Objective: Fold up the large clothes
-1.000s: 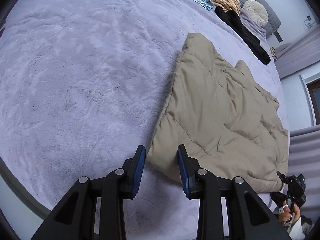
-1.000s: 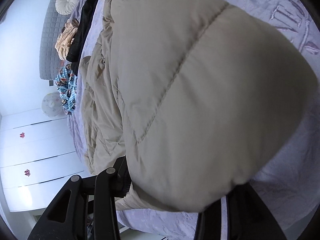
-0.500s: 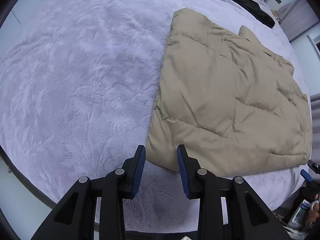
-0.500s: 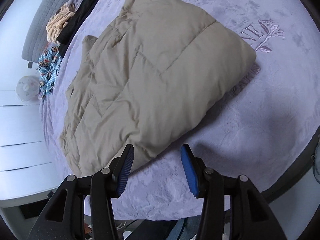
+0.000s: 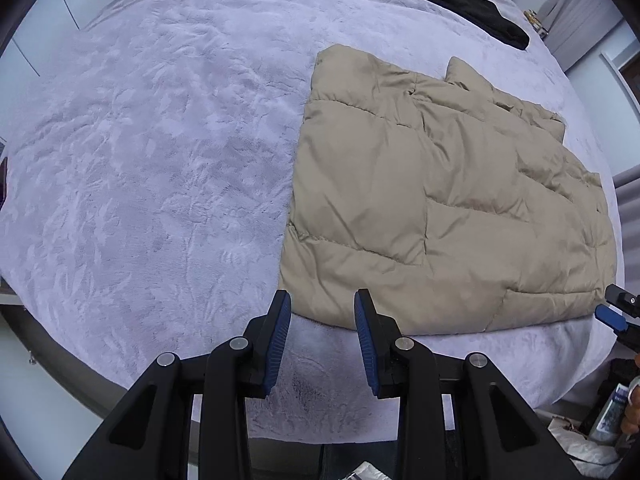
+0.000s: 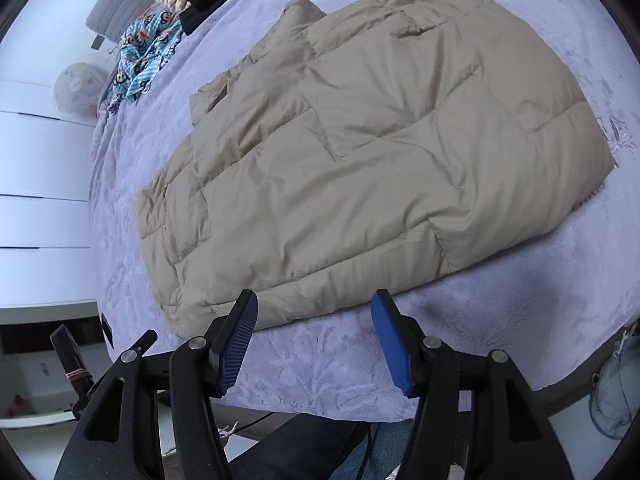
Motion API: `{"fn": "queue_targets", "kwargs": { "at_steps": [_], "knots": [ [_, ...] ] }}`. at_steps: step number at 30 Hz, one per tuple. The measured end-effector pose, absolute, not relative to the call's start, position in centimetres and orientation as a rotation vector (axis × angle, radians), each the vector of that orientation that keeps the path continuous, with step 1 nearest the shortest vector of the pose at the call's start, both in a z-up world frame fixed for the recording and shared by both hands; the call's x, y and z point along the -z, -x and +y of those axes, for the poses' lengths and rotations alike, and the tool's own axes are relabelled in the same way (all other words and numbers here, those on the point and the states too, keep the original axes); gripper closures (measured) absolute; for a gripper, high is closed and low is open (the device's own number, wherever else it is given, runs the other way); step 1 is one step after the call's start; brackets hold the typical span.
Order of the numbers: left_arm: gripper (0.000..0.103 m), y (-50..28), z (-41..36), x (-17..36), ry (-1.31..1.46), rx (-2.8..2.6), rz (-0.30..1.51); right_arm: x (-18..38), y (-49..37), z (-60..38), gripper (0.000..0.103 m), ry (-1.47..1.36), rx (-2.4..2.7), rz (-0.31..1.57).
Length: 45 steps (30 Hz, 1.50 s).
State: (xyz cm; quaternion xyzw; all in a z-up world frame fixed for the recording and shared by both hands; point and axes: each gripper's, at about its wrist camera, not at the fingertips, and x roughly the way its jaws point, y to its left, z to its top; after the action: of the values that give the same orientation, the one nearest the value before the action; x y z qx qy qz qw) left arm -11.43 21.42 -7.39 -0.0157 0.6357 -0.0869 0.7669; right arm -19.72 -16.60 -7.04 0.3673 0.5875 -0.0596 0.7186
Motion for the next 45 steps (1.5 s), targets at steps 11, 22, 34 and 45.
{"fn": "queue_targets", "kwargs": {
  "at_steps": [11,22,34,45],
  "knots": [
    [0.000,11.8,19.3,5.4,0.012,0.075,1.311,6.8,17.4,-16.8,0.031,-0.729,0.059,1.339],
    [0.000,13.0,16.3,4.7,-0.006,0.051,1.327,6.1,17.9,-18.4,0.019,-0.667,0.002,1.330],
    [0.000,10.6,16.0,5.6,-0.043,0.136,1.347,5.7,17.9,-17.1,0.016,-0.652,0.009,1.261],
    [0.000,4.5,19.3,7.6,-0.079,0.242,1.387,8.8,14.4,-11.9,0.016,-0.799,0.078,1.371]
  ]
}}
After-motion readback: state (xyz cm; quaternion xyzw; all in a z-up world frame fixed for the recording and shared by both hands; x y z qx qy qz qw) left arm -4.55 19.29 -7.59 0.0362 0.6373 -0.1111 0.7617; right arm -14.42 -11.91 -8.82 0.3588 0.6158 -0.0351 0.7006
